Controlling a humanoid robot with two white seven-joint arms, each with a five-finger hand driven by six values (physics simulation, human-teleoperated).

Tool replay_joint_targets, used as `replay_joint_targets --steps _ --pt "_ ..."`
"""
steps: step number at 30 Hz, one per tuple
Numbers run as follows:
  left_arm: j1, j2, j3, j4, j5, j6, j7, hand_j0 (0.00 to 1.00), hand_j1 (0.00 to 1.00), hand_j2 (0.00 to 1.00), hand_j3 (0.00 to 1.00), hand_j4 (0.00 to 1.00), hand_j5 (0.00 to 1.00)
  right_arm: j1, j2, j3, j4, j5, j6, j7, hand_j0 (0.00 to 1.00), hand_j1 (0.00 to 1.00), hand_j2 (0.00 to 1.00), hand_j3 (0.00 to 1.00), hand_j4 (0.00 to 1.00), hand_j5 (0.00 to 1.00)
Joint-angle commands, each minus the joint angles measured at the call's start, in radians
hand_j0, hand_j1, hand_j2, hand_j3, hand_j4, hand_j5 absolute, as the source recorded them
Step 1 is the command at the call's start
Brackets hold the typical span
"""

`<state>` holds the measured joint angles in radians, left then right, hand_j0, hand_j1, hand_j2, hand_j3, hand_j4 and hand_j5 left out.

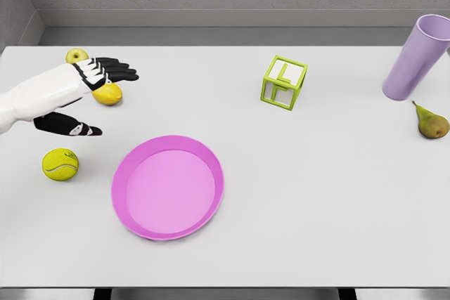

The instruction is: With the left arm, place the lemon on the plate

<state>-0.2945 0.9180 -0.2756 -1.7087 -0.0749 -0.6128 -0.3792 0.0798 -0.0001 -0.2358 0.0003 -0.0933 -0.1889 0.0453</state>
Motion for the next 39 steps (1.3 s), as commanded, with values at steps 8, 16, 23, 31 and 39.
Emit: replay_joint_targets --steps 8,16,23,31,39 --pt "0.000 0.002 0.001 -0.002 0.009 0.002 -0.001 1.00 1.00 1.00 1.00 1.00 1.00 0.000 0.000 0.000 0.000 0.000 -0.001 -0.002 1.00 1.00 1.00 1.00 1.00 1.00" --pt "0.008 -0.001 -0.010 0.000 -0.031 0.002 -0.006 1.00 1.00 1.00 1.00 1.00 1.00 0.000 0.000 0.001 0.000 0.000 0.000 -0.001 1.00 1.00 1.00 1.00 1.00 1.00" --pt "-0.012 0.125 0.010 0.101 -0.052 0.002 -0.006 1.00 1.00 1.00 1.00 1.00 1.00 0.000 0.000 0.001 0.000 0.000 0.000 -0.001 1.00 1.00 1.00 1.00 1.00 1.00" --pt "-0.017 0.124 0.019 0.167 -0.051 0.002 -0.012 1.00 1.00 1.00 1.00 1.00 1.00 0.000 0.000 0.000 0.000 0.000 0.000 -0.001 1.00 1.00 1.00 1.00 1.00 1.00" --pt "-0.054 -0.013 0.016 0.213 -0.183 0.002 -0.184 1.00 1.00 1.00 1.00 1.00 1.00 0.000 0.000 0.001 0.000 0.000 0.000 -0.001 1.00 1.00 1.00 1.00 1.00 1.00"
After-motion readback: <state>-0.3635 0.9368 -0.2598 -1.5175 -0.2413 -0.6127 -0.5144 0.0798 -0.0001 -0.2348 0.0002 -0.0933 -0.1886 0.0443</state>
